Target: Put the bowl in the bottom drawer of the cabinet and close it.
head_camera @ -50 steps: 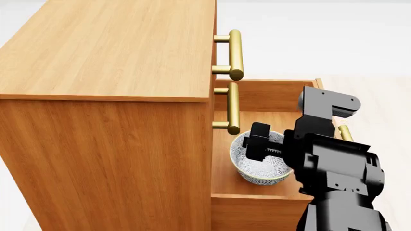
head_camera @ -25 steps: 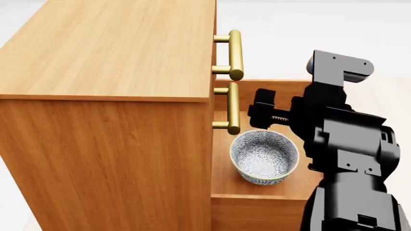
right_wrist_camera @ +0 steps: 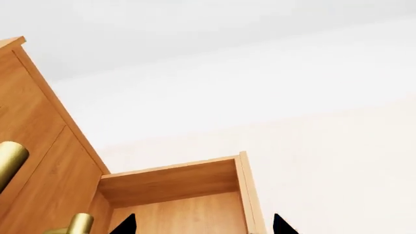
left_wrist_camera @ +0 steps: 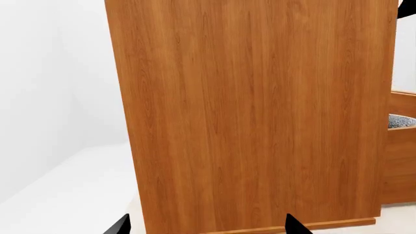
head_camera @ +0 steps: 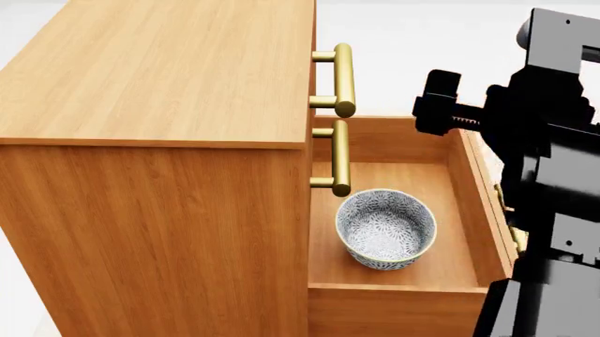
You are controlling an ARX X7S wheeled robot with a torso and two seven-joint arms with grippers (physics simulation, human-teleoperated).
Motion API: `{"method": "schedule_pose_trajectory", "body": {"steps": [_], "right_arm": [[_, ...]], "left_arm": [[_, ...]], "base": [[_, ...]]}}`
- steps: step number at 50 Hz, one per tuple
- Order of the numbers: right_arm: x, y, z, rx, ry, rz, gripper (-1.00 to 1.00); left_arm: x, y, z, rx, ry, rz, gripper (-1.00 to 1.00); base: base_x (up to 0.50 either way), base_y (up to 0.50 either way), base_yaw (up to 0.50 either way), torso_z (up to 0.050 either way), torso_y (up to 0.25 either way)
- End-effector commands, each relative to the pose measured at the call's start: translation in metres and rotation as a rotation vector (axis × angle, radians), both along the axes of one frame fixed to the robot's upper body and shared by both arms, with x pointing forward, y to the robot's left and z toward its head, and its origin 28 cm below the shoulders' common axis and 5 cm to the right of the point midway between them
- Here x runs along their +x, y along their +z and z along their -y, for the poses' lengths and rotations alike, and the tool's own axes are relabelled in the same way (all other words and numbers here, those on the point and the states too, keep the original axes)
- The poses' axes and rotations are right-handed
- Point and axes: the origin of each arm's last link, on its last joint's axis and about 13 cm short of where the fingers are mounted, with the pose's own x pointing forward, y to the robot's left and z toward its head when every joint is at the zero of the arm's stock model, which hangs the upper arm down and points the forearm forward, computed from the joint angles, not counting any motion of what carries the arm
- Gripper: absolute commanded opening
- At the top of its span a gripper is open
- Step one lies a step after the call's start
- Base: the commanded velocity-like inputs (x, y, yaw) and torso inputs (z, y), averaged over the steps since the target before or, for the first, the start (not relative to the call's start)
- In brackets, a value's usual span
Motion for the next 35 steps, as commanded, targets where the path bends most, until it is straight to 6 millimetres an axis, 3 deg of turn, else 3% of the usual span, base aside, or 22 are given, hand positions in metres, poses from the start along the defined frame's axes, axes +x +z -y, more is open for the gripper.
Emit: {"method": "schedule_pose_trajectory", "body": {"steps": [1,13,23,35], "right_arm": [[-0.014,0.010,0.019,-0.040,-0.089,0.078,1.00],[-0.034,0.009,0.040,-0.105,-0.181,0.144,1.00],[-0.047,0.005,0.062,-0.062,-0.247,0.150,1.00],[-0.063,-0.014,0.073,-0.067,-0.283,0.149,1.00]], "left_arm": [[-0.001,0.000,0.000,0.001,0.000,0.000,1.00],[-0.001,0.000,0.000,0.000,-0.001,0.000,1.00],[-0.001,0.001,0.001,0.004,-0.006,0.001,1.00],[0.000,0.000,-0.001,0.002,-0.004,0.005,1.00]], "base": [[0.00,0.00,0.00,0.000,0.000],[0.00,0.00,0.00,0.000,0.000],[0.00,0.00,0.00,0.000,0.000],[0.00,0.00,0.00,0.000,0.000]]}}
